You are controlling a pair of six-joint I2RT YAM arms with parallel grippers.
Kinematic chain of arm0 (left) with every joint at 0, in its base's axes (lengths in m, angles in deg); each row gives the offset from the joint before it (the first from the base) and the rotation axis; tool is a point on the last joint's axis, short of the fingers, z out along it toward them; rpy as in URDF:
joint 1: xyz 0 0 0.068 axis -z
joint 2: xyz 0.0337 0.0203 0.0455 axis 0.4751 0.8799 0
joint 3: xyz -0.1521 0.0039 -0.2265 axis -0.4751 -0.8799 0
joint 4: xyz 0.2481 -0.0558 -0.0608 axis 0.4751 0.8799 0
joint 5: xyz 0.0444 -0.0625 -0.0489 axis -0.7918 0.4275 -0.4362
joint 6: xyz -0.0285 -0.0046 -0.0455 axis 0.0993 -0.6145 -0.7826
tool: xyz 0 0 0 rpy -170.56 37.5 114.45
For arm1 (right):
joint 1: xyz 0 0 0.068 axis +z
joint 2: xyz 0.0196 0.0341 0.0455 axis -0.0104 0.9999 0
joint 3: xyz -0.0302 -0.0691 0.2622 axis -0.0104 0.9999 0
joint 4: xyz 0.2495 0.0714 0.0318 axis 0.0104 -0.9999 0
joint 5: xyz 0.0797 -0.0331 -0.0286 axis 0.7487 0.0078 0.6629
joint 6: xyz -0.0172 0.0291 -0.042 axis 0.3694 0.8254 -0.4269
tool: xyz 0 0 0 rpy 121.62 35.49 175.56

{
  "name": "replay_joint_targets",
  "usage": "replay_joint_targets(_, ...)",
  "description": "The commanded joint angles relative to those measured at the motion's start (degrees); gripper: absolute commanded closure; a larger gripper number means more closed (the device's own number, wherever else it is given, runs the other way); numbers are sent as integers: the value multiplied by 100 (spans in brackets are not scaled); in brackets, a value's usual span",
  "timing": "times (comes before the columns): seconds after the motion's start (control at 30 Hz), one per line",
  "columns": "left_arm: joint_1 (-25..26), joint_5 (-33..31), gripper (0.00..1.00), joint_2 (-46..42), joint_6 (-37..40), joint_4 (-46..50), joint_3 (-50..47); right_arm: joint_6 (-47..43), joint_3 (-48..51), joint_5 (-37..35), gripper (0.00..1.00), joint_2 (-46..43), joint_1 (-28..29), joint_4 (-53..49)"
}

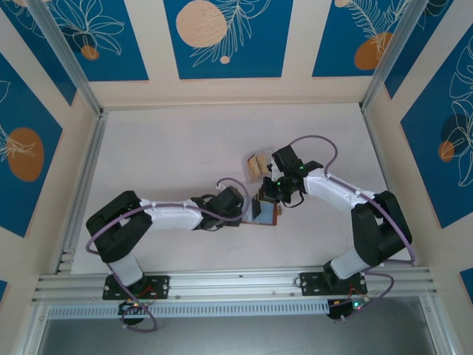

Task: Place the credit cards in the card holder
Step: Insert the credit card into the card slot.

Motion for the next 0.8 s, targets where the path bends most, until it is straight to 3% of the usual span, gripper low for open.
replay_joint_targets(0.0,104,111,70,182,21,654,-300,254,164,295,100,-17,2,286)
replay_joint_targets(0.77,105,128,70,191,12,664,-301,161,794,718,100,-17,-446,704)
